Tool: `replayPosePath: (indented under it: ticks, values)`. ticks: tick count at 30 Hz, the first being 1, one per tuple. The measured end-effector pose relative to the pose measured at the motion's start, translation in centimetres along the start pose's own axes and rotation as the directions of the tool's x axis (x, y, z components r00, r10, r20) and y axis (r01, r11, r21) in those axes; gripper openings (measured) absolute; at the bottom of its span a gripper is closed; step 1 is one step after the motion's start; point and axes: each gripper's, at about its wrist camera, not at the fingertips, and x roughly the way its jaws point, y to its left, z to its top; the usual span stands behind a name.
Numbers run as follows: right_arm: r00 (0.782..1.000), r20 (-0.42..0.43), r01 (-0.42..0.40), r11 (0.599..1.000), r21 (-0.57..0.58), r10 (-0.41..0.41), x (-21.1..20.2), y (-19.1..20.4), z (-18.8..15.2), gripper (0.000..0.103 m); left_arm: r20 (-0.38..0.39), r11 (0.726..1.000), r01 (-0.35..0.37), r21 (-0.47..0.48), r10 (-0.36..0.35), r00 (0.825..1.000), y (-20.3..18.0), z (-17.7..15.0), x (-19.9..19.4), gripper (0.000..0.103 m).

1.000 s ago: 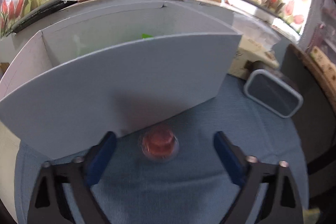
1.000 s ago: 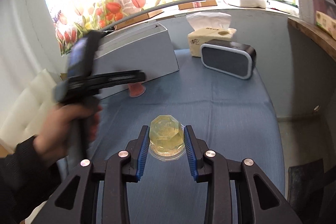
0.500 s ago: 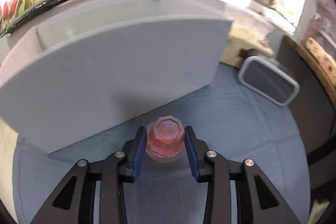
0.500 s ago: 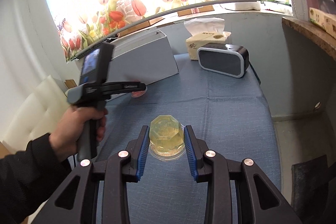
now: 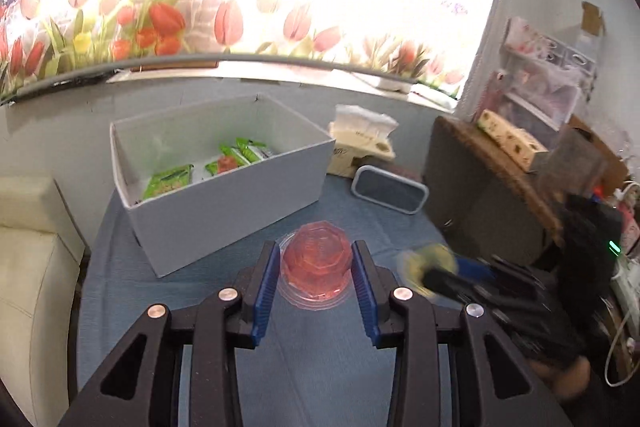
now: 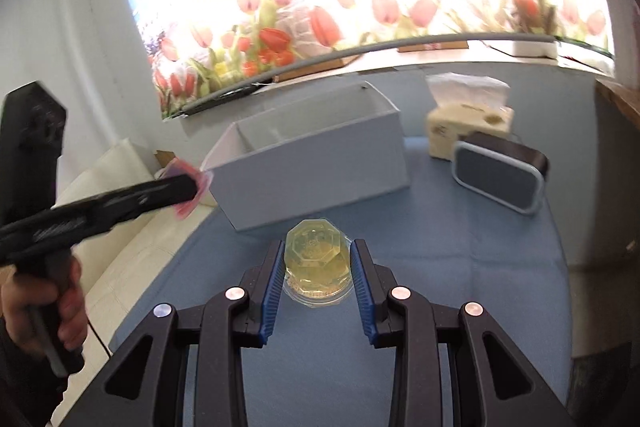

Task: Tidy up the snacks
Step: 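Carry the yellow and red jelly cups into the white box and release them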

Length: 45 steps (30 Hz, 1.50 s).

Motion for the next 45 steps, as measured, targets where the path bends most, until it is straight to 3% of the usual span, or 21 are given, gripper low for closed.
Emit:
replayPosePath:
  ticks: [7, 13, 17, 24, 25, 26, 27, 28, 29, 33, 37, 40, 45]
  values:
    - [0.999, 0.012, -0.029, 0.997, -0.065, 0.03, 3.9, 2.0, 5.9, 0.036, 0.038, 1.0, -0.002, -0.013, 0.003, 0.999, 3.7, 3.1, -1.1, 0.04]
    - [0.999, -0.016, -0.046, 0.994, -0.103, 0.044, 9.2, 2.8, 12.6, 0.036, 0.058, 0.998, -0.029, -0.063, 0.033, 0.998, 9.0, 7.3, 2.2, 0.04]
    - [0.995, -0.077, -0.069, 0.993, -0.101, 0.062, 13.8, 2.9, 15.8, 0.036, -0.006, 0.99, -0.027, -0.136, 0.026, 1.0, 12.8, 9.6, 6.5, 0.04]
    - [0.99, -0.144, -0.017, 0.993, -0.114, 0.001, 19.0, 3.0, 17.5, 0.036, -0.057, 0.982, -0.087, -0.168, 0.078, 0.995, 15.8, 10.3, 10.3, 0.041]
    - [0.988, -0.152, -0.012, 0.994, -0.111, -0.005, 19.4, 2.8, 17.7, 0.037, -0.066, 0.982, -0.092, -0.167, 0.082, 0.994, 16.0, 10.3, 10.6, 0.044]
    - [0.987, -0.161, 0.005, 0.994, -0.105, -0.022, 19.8, 2.5, 17.9, 0.043, -0.077, 0.981, -0.097, -0.166, 0.085, 0.993, 16.2, 10.3, 10.8, 0.063]
    - [0.985, -0.169, 0.028, 0.995, -0.097, -0.044, 20.1, 2.2, 18.0, 0.071, -0.08, 0.979, -0.123, -0.163, 0.111, 0.991, 16.3, 10.3, 10.8, 0.091]
    - [0.984, -0.162, 0.057, 0.994, -0.088, -0.071, 20.1, 1.9, 18.2, 0.095, -0.058, 0.977, -0.139, -0.162, 0.131, 0.99, 16.2, 10.2, 10.4, 0.103]
    - [0.987, -0.125, 0.089, 0.993, -0.081, -0.098, 19.6, 1.5, 18.2, 0.096, -0.025, 0.978, -0.136, -0.16, 0.134, 0.991, 16.3, 10.2, 9.8, 0.103]
    - [0.982, -0.133, 0.127, 0.99, -0.066, -0.135, 18.8, 0.6, 18.1, 0.097, -0.053, 0.973, -0.188, -0.135, 0.182, 0.982, 16.1, 10.2, 9.4, 0.103]
    - [0.974, -0.137, 0.168, 0.981, -0.095, -0.18, 17.8, 0.8, 17.2, 0.097, -0.02, 0.973, -0.2, -0.114, 0.198, 0.98, 15.1, 10.2, 7.9, 0.103]
    - [0.974, -0.094, 0.195, 0.971, -0.136, -0.208, 15.7, 1.7, 16.3, 0.097, 0.024, 0.972, -0.205, -0.117, 0.209, 0.978, 14.0, 9.7, 5.8, 0.103]
    - [0.954, -0.003, 0.29, 0.93, -0.223, -0.299, 10.2, 4.1, 13.5, 0.097, 0.167, 0.967, -0.251, -0.048, 0.256, 0.952, 10.6, 7.2, -0.6, 0.103]
